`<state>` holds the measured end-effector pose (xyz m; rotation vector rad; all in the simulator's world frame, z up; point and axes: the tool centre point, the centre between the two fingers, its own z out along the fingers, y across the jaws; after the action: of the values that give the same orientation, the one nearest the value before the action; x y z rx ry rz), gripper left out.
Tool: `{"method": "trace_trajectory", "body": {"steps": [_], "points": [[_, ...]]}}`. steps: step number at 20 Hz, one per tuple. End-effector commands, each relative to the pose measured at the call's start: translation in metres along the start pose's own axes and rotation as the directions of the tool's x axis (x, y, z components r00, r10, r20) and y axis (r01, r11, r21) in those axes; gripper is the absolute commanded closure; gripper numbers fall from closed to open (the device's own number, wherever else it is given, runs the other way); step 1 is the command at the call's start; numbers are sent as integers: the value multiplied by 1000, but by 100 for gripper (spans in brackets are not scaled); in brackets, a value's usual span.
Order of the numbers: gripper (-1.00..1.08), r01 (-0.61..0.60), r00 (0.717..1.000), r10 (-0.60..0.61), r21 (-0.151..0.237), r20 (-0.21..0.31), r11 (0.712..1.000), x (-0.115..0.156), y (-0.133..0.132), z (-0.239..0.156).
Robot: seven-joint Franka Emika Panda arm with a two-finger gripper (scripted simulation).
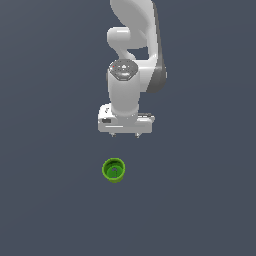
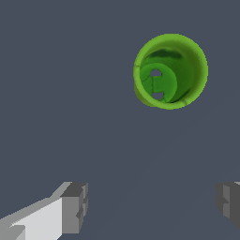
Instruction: Pick up the object and move it to a goal position.
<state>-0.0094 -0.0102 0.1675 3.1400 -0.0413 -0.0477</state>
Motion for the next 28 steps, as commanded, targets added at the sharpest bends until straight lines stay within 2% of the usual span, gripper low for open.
{"method": "trace_trajectory", "body": {"steps": [1, 7, 15, 22, 28], "points": [[-20, 0, 1000, 0, 0, 0, 1000, 0, 0, 0], [-20, 21, 1000, -21, 9, -2, 1000, -1, -11, -4], [-20, 42, 999, -42, 4, -10, 999, 7, -11, 0], [-20, 124, 992, -125, -16, -36, 992, 33, -7, 14], [-20, 235, 969, -237, -47, -68, 971, 67, -2, 36]]}}
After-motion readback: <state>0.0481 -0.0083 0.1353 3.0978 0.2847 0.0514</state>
